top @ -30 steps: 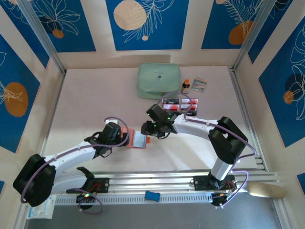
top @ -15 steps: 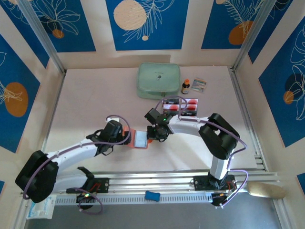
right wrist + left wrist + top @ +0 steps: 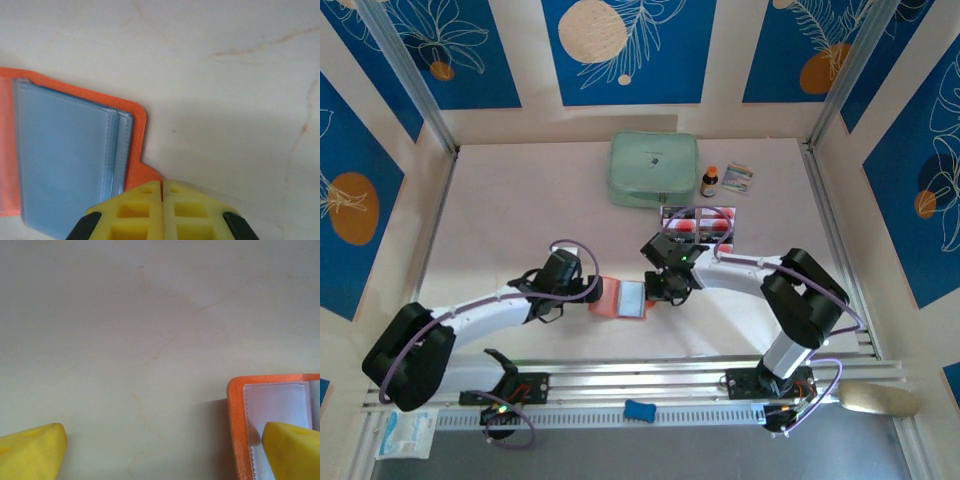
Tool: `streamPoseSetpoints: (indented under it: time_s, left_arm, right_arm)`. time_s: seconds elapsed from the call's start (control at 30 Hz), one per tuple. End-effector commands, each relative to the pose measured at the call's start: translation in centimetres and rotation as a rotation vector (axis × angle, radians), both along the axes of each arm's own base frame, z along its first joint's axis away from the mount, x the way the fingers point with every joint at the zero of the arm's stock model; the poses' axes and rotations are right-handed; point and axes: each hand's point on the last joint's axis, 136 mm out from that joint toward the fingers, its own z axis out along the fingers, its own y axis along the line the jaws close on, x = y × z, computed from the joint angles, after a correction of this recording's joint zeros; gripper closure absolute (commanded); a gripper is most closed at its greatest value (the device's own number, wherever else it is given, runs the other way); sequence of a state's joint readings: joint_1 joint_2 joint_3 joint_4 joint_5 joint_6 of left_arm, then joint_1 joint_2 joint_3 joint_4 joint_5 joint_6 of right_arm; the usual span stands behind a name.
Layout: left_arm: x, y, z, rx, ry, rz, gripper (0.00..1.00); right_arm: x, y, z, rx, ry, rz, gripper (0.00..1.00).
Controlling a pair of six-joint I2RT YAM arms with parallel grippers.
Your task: Put the credit cards into the card holder
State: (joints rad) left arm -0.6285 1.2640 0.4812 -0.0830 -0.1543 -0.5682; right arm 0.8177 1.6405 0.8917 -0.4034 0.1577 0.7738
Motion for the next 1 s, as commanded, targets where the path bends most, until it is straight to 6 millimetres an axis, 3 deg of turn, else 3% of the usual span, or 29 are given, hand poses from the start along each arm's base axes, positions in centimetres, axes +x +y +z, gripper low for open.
streamPoseSetpoints:
  time_s: [0.0, 0.17, 0.33, 0.53, 0.77, 0.97]
  left_arm:
    - [-0.3, -0.3, -0.7, -0.034, 0.022, -0.004, 0.00]
    - [-0.3, -0.7, -0.9, -0.040, 0.030, -0.017, 0.00]
    - [-0.3, -0.8, -1.1, -0.039, 0.036, -0.019, 0.00]
    - [-0.3, -0.9, -1.2, -0.037, 0.038, -0.023, 0.00]
    - [-0.3, -0.9, -1.0, -0.037, 0.034, -0.030, 0.00]
    - [-0.4, -0.9, -1.0, -0.037, 0.036, -0.033, 0.00]
  right_arm:
    - [-0.8, -0.7, 0.3, 0.014, 0.006, -0.012, 0.99]
    - [-0.7, -1.0, 1.5, 0.034, -0.013, -0.017, 0.69]
    - [1.7, -1.8, 5.4, 0.049, -0.109, 0.002, 0.58]
    - [6.6, -3.2, 9.1, 0.032, -0.228, 0.140, 0.55]
    - [10.8, -4.7, 8.5, -0.162, -0.284, 0.321, 0.61]
    - [13.1, -5.5, 8.2, -0.299, -0.330, 0.391, 0.64]
